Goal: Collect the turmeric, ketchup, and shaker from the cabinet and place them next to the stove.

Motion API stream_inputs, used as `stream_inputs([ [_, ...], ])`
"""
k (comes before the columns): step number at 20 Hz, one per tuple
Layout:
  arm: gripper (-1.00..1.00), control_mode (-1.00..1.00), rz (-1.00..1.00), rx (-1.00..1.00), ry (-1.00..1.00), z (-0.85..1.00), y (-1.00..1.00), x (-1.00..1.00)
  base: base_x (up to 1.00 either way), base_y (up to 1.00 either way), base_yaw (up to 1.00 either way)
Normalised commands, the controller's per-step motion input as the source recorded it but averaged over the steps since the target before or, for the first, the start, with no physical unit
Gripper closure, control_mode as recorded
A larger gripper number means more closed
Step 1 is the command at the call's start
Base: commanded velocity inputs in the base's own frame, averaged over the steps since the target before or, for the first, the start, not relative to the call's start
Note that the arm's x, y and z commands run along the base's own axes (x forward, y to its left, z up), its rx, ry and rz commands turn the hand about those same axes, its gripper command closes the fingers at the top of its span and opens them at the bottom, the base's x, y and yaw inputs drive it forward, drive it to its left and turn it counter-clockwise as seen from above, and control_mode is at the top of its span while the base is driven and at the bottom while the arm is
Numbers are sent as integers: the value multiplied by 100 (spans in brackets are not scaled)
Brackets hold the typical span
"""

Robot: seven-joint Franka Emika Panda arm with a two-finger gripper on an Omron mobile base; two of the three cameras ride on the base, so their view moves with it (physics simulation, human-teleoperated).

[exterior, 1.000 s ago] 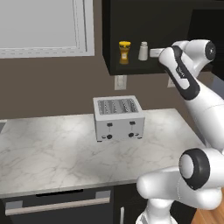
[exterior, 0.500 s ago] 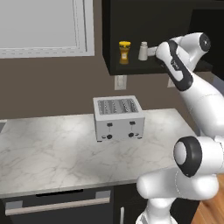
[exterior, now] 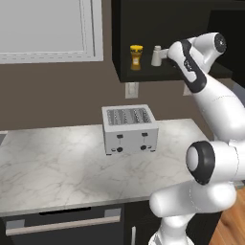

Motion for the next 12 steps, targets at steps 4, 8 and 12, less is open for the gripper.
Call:
stream_inputs([
  [4, -100, -100, 0, 0, 0, -3, 3, 22, 0, 0, 0],
  [8, -100, -100, 1, 0, 0, -9, 7, 23, 0, 0, 0],
  [12, -100, -100, 2, 0, 1, -18, 14, 26, 0, 0, 0],
])
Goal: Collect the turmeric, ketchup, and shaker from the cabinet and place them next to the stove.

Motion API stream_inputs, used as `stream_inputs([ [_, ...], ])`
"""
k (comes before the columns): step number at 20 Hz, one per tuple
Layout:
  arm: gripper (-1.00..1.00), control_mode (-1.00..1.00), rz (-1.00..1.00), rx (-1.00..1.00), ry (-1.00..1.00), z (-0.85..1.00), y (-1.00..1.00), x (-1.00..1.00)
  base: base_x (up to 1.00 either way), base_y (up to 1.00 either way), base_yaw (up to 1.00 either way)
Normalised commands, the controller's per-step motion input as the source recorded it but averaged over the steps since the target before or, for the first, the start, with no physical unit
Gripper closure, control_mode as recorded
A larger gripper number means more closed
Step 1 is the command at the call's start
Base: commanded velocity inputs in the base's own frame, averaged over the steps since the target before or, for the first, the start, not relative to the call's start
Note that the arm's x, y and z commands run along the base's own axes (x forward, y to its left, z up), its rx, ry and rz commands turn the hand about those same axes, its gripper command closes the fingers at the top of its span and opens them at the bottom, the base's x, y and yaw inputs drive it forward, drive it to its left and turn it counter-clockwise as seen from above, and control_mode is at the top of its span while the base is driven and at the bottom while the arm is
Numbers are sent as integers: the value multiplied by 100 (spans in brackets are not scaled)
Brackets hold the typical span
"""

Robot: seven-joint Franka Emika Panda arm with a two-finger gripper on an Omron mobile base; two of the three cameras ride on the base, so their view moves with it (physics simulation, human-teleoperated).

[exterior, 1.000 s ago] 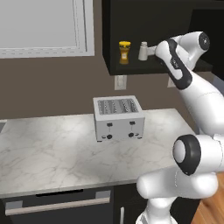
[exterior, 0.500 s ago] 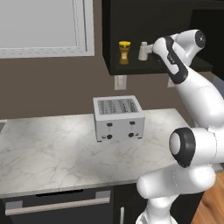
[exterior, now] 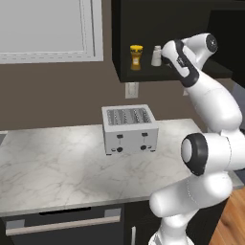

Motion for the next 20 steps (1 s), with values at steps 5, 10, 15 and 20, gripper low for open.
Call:
stream_inputs([
  [5, -100, -100, 1, 0, 0, -16, 15, 23, 0, 0, 0],
  [10, -100, -100, 2, 0, 0, -9, 4, 20, 0, 0, 0],
  [15, -100, -100, 2, 0, 0, -5, 0, 16, 0, 0, 0],
  [20, -100, -100, 3, 0, 0, -7, 0, 16, 0, 0, 0],
])
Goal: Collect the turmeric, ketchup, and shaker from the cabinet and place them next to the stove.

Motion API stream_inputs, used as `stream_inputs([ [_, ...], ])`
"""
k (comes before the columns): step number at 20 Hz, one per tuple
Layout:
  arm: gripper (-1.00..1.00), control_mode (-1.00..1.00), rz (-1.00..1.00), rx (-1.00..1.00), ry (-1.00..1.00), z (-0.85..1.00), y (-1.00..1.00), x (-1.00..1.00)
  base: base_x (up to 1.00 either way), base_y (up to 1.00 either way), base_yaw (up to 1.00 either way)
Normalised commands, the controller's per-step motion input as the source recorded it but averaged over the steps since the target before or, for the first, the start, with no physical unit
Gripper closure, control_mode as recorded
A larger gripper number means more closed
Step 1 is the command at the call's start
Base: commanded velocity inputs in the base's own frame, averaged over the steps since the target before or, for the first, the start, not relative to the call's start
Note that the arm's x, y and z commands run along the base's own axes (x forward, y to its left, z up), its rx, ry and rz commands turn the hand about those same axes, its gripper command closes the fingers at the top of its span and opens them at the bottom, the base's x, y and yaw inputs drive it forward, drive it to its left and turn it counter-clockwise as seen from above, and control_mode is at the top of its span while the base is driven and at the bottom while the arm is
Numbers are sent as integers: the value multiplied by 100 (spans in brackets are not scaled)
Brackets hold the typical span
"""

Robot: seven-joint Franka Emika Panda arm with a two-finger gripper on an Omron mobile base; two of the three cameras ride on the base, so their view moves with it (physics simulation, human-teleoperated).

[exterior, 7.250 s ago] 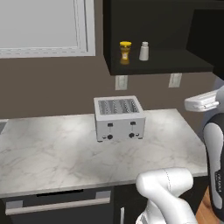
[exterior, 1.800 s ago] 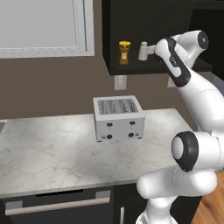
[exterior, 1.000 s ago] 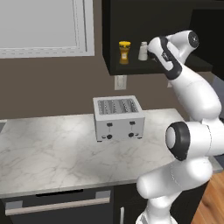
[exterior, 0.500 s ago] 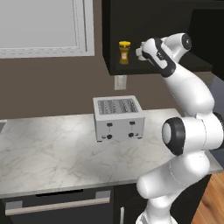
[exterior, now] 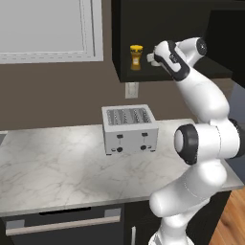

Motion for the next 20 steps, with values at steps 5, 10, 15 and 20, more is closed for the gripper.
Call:
stream_inputs([
  [5, 100, -100, 2, 0, 0, -8, 6, 16, 0, 0, 0],
  [10, 100, -100, 2, 0, 0, -6, 4, 12, 0, 0, 0],
  [15, 100, -100, 0, 0, 0, 0, 3, 1, 0, 0, 0],
  [20, 100, -100, 0, 0, 0, -1, 0, 0, 0, 0, 0],
])
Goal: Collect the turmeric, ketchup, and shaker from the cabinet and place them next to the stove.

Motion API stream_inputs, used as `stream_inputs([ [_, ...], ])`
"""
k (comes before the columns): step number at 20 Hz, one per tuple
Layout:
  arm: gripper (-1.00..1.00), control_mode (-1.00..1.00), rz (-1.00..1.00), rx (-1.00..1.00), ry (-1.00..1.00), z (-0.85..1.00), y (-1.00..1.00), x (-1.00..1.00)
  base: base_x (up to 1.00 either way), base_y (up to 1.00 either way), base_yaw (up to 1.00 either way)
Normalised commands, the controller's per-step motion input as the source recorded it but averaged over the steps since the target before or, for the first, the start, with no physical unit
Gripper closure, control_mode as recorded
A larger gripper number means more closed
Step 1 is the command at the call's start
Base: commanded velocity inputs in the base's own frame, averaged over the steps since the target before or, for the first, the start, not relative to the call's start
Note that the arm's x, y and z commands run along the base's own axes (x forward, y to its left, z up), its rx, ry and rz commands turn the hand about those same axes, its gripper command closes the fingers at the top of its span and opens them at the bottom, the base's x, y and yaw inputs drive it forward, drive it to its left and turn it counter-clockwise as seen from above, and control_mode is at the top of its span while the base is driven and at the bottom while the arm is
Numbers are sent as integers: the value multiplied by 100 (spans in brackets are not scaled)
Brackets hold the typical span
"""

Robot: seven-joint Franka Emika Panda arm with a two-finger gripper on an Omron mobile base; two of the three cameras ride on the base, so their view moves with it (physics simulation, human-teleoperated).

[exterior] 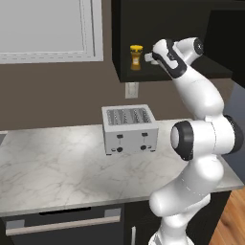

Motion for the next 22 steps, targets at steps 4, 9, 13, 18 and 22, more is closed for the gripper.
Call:
stream_inputs([
  [4, 100, -100, 0, 0, 0, -7, 0, 0, 0, 0, 0],
  [9, 100, -100, 0, 0, -1, -11, 0, 0, 0, 0, 0],
  [13, 100, -100, 0, 0, -1, -13, 0, 0, 0, 0, 0],
  [18, 100, -100, 0, 0, -2, -7, 0, -25, 0, 0, 0],
  [22, 100, -100, 0, 0, -5, -1, 0, -57, 0, 0, 0],
])
